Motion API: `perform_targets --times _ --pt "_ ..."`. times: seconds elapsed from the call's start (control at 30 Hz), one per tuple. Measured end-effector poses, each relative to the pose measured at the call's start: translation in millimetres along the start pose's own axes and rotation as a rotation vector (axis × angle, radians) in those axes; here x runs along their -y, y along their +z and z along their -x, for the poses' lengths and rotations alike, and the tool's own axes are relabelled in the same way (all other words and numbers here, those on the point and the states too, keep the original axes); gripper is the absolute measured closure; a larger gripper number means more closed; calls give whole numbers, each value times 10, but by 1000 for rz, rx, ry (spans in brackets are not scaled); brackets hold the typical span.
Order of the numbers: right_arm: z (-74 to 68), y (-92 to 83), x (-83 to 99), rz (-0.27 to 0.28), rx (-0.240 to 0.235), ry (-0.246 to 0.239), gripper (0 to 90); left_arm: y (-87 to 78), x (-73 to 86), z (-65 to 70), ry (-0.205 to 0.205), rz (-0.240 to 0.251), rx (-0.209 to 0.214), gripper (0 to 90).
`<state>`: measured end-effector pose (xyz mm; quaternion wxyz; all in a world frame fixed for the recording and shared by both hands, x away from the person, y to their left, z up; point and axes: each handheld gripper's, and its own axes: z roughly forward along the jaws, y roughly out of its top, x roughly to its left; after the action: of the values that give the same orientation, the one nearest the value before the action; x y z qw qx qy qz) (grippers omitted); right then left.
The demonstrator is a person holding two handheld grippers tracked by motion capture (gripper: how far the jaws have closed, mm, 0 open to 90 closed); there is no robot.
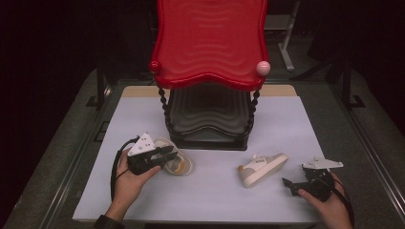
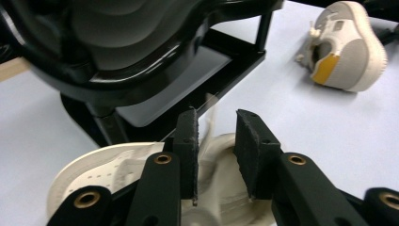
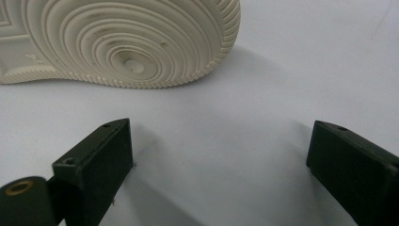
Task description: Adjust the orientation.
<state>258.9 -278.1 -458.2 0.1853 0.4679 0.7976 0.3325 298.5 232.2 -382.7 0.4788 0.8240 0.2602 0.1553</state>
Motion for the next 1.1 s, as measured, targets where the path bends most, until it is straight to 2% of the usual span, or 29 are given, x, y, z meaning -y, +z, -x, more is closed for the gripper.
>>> perform_targets --times 0.07,0.17,0.4,0.5,0.57,0.77,0.9,0.97,1.0,1.1 --pt "0 0 0 0 0 0 67 -16 0 78 -8 8 32 692" --pt "0 0 0 0 0 0 67 -6 30 133 -9 0 42 673" --pt "0 -1 0 0 0 1 67 117 211 214 -19 -85 81 637" --pt "0 -1 1 0 0 1 67 143 223 216 1 -106 95 743" --pt "0 -1 0 0 0 1 67 135 216 207 -24 -114 103 783" --pt "0 -1 1 0 0 1 67 84 196 241 -7 -130 116 799" --pt "0 -1 1 0 0 2 67 30 179 342 2 -131 162 799" --pt "0 -1 1 0 0 2 67 26 182 414 11 -136 186 798" --pt "0 -1 1 0 0 1 67 33 183 491 19 -142 212 798" --pt "1 -2 0 -2 0 0 67 55 179 566 35 -149 233 794"
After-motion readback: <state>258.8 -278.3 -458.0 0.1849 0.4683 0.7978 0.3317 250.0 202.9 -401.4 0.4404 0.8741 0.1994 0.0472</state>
